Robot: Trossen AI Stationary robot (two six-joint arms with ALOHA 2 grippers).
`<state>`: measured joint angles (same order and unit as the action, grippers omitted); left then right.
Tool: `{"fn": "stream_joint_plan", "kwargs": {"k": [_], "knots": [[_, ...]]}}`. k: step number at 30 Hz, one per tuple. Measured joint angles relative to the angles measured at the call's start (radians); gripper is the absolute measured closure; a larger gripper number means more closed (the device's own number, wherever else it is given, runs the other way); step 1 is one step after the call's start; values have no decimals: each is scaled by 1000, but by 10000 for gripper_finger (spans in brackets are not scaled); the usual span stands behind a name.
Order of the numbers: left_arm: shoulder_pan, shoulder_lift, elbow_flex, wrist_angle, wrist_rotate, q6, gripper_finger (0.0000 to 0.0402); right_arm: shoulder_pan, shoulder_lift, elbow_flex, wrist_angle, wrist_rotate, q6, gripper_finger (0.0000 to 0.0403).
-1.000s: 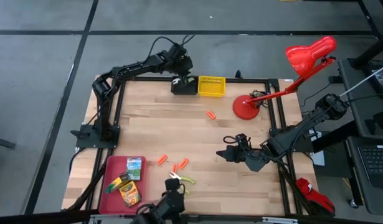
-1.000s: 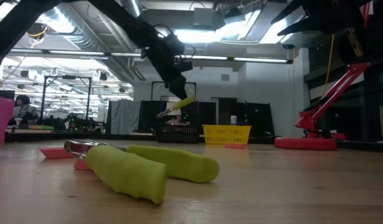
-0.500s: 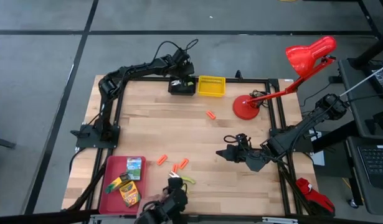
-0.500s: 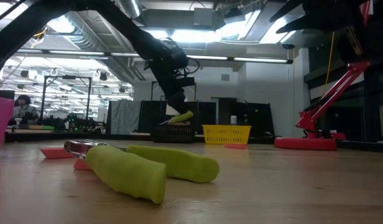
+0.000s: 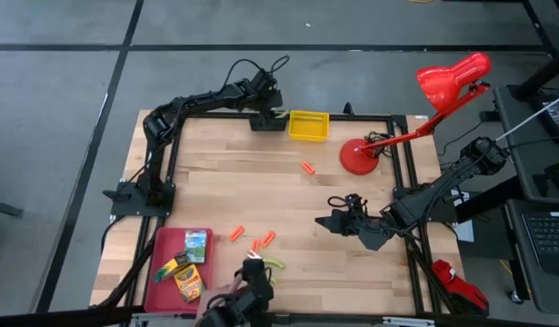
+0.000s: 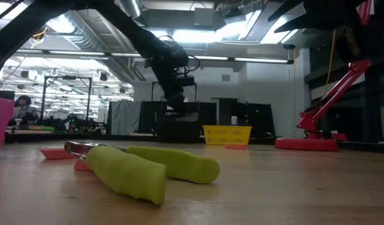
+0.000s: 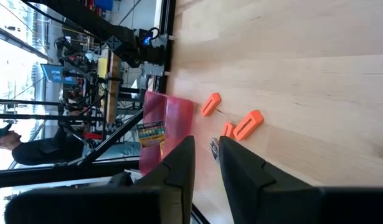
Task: Pick & Place School Supplies
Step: Adjust the black bin
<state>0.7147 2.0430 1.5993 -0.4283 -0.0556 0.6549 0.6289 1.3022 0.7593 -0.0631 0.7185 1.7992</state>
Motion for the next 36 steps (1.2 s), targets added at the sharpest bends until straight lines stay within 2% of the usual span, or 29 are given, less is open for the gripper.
{"fn": "stream_joint_plan", "kwargs": {"k": [5,13,25,30,36], "knots": [[-11,0,0,-74,60,-74,246,0,0,0,0,0,-3,325],[-60,-2,-6,-93,71,-140,285,0,0,0,-4,0,-27,325],[-174,-2,-72,-104,2,-206,361,0,0,0,-16,35,-53,325],[-205,-2,-123,-135,-18,-245,373,0,0,0,-20,35,-54,325],[-211,-2,-183,-96,-117,-265,380,0,0,0,-42,35,-56,325]]}}
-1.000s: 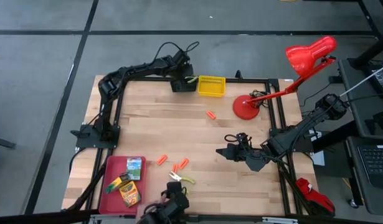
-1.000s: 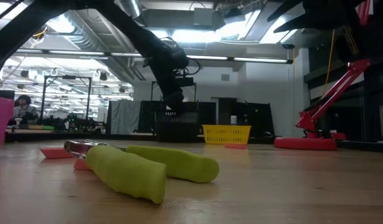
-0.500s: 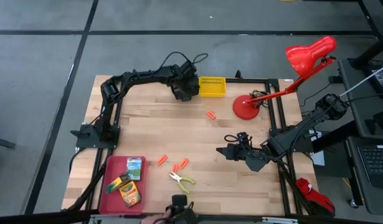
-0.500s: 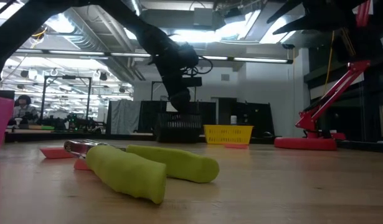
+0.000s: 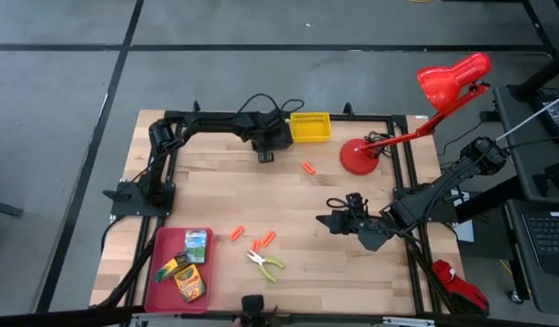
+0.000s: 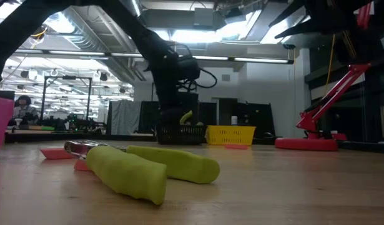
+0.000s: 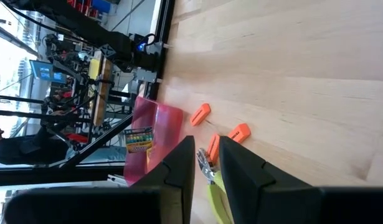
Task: Pick & Place School Supplies
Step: Adjust the black bin
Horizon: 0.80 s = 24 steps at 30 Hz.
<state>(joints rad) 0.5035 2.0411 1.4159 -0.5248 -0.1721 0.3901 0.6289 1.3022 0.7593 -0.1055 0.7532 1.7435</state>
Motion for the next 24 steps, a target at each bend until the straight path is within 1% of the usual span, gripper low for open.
{"fn": "stream_joint_plan", "kwargs": {"k": [7,9,11,13,18,20,24], "knots": [[72,0,-35,108,-86,34,397,0,0,0,-5,12,4,326],[99,0,-35,108,-86,40,399,-1,0,0,-6,18,6,329],[122,0,-35,100,-42,34,399,-3,0,0,-7,18,6,333],[132,0,-35,79,-23,15,397,-4,0,0,-7,18,4,338],[131,0,-35,69,-50,11,400,-4,0,0,-8,18,3,348],[131,0,-35,89,-60,-17,399,-4,0,0,-8,18,-1,350],[127,0,-35,75,-62,-71,400,-4,0,0,-8,18,-5,350]]}}
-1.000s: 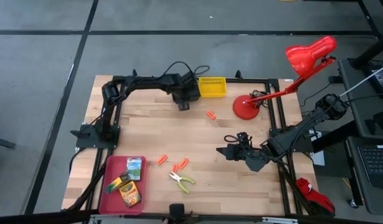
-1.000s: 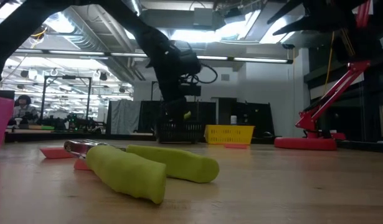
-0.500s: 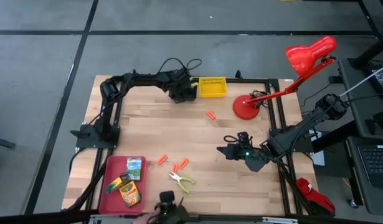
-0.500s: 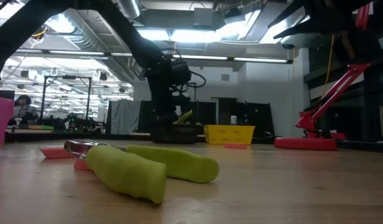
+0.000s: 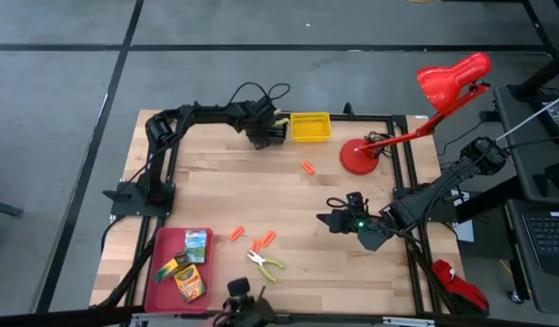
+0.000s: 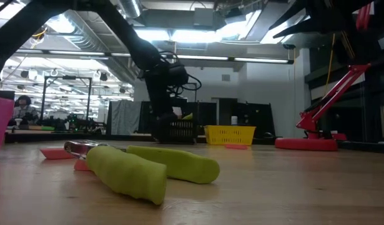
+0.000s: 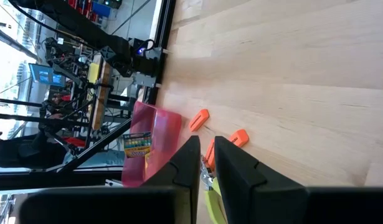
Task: Pick & Place School Supplies
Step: Adjust the black bin
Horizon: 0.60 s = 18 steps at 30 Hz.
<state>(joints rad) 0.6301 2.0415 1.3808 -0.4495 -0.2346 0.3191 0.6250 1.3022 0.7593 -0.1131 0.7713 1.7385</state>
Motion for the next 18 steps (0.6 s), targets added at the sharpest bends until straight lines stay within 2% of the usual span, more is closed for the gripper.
{"fn": "stream_joint_plan", "kwargs": {"k": [8,12,18], "knots": [[-62,-10,0,15,-43,-56,400,0,0,0,0,30,-22,350],[-101,-24,0,13,-99,-72,399,0,0,0,-2,30,-24,351],[-143,-48,0,-4,-105,-105,400,0,0,0,-15,33,-30,351]]}}
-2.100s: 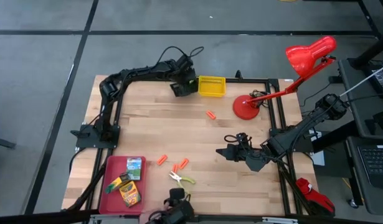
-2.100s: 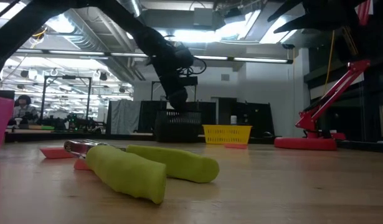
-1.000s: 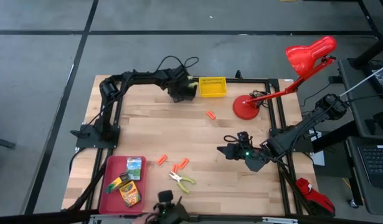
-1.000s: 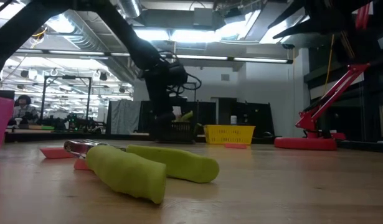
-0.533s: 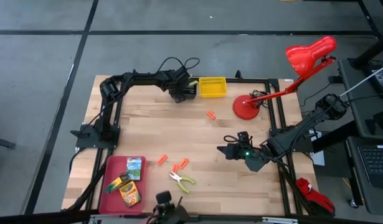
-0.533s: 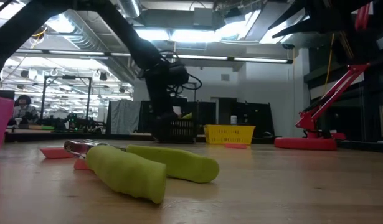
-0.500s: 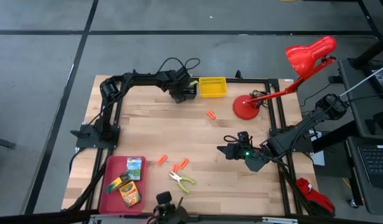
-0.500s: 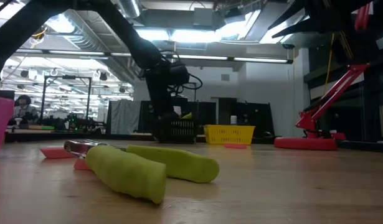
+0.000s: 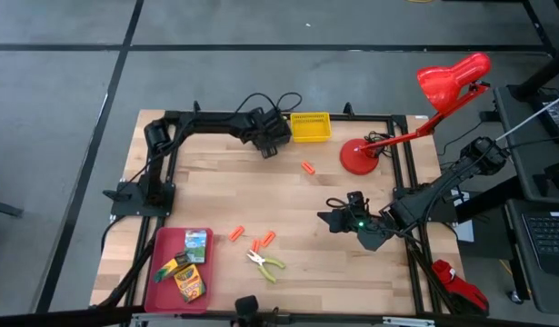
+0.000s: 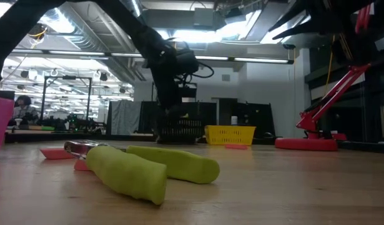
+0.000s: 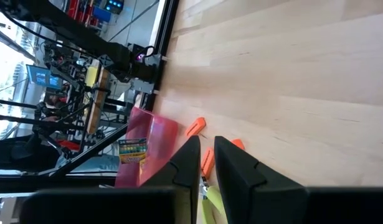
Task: Pick & Place School Supplies
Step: Adjust the black bin
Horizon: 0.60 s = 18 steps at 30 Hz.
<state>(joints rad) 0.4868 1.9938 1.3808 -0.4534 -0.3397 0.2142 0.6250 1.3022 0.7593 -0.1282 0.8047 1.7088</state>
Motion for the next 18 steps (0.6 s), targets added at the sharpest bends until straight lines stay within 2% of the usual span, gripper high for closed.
{"fn": "stream_joint_plan", "kwargs": {"k": [4,10,18], "knots": [[-21,-2,-27,-10,-3,-26,399,0,0,0,-3,0,-12,351],[-49,-49,-175,15,-26,-93,399,0,0,0,-8,0,-16,351],[-77,-232,-410,77,-107,-159,399,0,0,0,-19,8,-18,351]]}}
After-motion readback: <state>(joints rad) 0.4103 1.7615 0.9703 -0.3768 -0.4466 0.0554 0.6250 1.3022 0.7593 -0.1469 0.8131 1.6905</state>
